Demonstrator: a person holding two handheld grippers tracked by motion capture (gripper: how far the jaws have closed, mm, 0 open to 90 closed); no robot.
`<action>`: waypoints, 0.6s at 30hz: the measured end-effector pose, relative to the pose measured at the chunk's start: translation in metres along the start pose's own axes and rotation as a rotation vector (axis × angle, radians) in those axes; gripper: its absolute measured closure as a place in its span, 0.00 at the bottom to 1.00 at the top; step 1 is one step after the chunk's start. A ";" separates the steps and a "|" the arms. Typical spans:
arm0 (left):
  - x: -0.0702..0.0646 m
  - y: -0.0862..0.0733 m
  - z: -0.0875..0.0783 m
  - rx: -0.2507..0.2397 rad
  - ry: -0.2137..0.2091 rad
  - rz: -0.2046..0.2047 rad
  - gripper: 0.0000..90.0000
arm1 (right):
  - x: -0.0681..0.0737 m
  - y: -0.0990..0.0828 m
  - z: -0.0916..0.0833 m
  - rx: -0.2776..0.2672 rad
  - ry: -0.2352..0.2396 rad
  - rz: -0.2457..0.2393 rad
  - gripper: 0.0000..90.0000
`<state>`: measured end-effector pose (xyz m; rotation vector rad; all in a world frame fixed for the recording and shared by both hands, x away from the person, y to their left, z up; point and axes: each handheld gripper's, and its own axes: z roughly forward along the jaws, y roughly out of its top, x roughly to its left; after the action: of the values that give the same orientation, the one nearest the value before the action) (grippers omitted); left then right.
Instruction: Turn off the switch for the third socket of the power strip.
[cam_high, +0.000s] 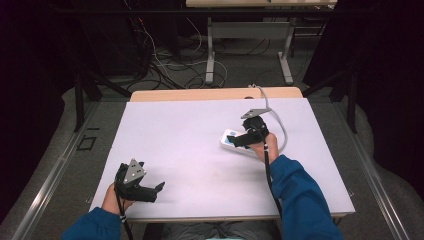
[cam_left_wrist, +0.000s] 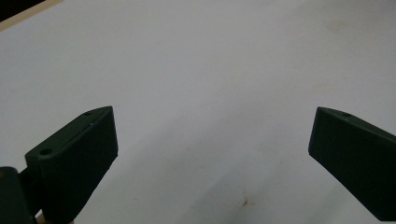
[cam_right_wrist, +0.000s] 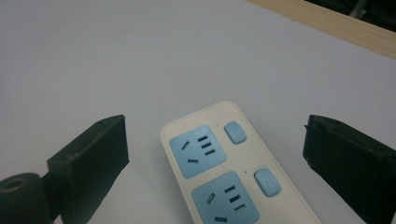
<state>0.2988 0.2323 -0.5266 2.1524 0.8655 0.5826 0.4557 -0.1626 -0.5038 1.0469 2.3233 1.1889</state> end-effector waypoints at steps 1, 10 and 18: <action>0.000 0.000 0.000 0.002 -0.001 -0.005 0.01 | 0.000 0.000 -0.001 0.003 0.002 -0.003 0.05; 0.000 -0.001 0.000 -0.005 0.002 -0.005 0.01 | 0.004 -0.003 -0.017 -0.002 0.009 -0.008 0.00; 0.000 -0.001 -0.002 -0.004 0.012 0.004 0.01 | 0.008 -0.008 -0.033 -0.011 0.001 -0.017 0.00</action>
<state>0.2975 0.2334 -0.5259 2.1496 0.8667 0.5990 0.4276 -0.1786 -0.4904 1.0211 2.3198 1.1945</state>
